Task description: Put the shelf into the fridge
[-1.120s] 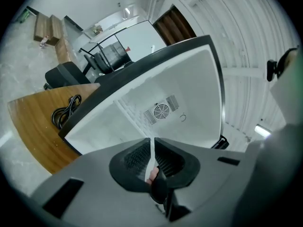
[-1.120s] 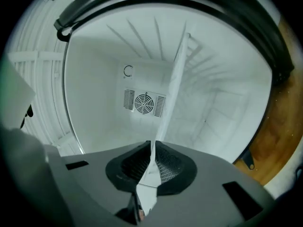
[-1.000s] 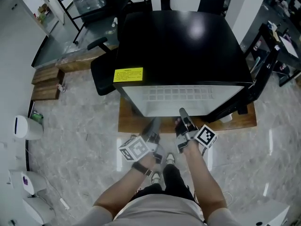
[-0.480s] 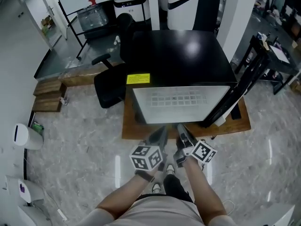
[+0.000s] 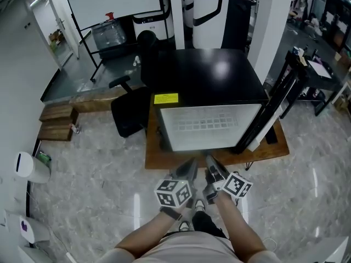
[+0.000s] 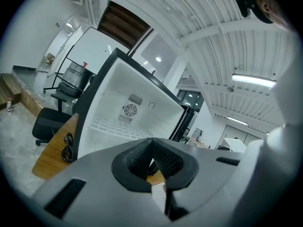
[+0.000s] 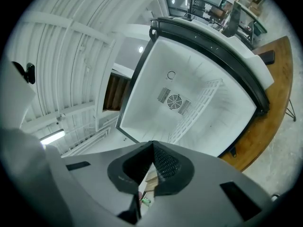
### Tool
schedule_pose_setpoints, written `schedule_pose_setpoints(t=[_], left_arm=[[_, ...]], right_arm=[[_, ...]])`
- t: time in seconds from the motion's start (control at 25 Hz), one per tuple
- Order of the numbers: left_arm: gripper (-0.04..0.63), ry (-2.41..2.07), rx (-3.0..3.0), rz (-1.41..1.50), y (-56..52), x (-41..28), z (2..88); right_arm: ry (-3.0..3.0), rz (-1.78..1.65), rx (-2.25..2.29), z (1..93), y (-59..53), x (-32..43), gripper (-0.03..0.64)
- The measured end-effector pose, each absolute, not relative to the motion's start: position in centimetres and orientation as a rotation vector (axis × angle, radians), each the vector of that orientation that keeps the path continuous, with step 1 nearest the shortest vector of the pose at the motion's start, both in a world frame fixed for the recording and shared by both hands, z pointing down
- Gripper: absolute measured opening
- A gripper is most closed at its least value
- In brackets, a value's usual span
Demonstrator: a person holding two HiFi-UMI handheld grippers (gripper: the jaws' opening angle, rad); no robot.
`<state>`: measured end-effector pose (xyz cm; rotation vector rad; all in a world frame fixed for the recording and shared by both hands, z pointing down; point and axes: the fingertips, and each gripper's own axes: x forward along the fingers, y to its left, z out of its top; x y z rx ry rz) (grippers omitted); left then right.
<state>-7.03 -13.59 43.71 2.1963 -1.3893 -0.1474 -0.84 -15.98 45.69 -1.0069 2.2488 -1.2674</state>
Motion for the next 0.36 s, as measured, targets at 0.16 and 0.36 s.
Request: schedule_pose_setpoints(t=[0.16,0.36], left_arm=[[0.006,-1.403,2.202,-0.160,-12.8,-7.3,43.3],[0.006,-1.408,2.196,-0.173,-11.8,-7.6,43.0]], right_arm=[[2.263,-1.250,-1.014,45.2,-15.2,-1.0,0.021],[2.285,-1.215,-1.022,44.3,-14.0,-1.1,0.020]])
